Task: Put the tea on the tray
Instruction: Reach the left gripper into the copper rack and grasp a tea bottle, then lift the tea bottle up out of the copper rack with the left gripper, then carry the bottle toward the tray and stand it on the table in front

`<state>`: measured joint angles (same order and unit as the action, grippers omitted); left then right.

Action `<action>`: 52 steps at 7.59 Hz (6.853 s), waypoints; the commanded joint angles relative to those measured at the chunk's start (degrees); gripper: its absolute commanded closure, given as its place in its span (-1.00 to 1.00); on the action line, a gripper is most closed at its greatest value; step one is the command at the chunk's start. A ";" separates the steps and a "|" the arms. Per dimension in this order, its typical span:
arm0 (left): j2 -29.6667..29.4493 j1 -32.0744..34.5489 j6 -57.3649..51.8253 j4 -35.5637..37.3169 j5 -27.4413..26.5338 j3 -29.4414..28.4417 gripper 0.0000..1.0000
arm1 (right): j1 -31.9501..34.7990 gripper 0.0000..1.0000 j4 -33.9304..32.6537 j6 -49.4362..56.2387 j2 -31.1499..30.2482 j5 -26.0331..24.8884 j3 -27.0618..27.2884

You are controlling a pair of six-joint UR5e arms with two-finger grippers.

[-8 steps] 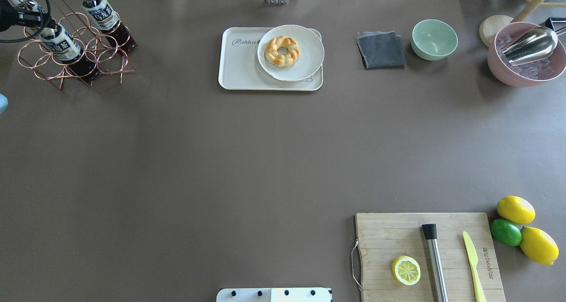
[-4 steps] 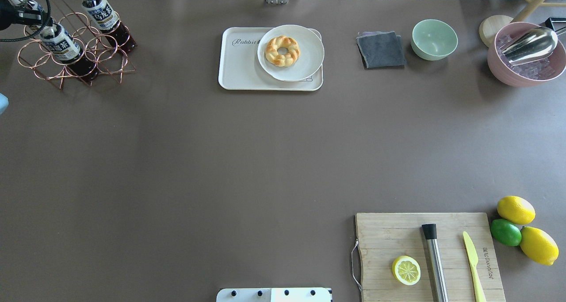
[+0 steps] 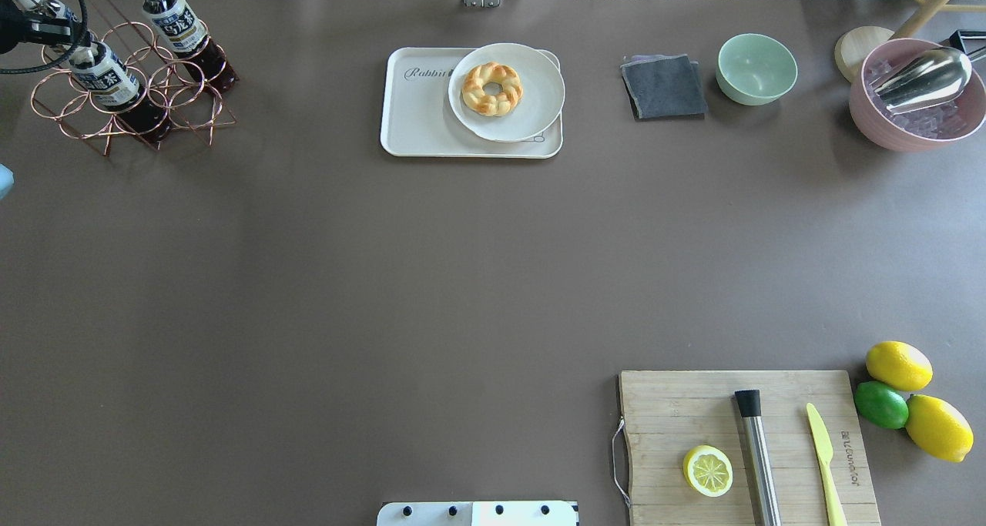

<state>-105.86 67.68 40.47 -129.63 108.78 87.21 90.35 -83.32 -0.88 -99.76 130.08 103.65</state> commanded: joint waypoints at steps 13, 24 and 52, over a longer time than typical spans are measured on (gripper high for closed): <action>-0.58 10.27 -8.56 25.97 8.29 19.46 1.00 | 0.00 -1.00 0.00 0.09 -0.53 0.09 -0.03; -4.23 -16.12 15.23 42.01 -7.31 39.23 1.00 | 0.00 -1.00 0.00 -0.44 -0.53 0.26 0.23; -34.95 -46.14 37.75 56.85 -33.90 17.81 -0.97 | 0.00 -1.00 3.17 -0.61 -2.46 0.35 0.06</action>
<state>-140.80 21.53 78.33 -72.78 74.80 104.76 90.35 -80.11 -1.49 -102.22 130.43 103.71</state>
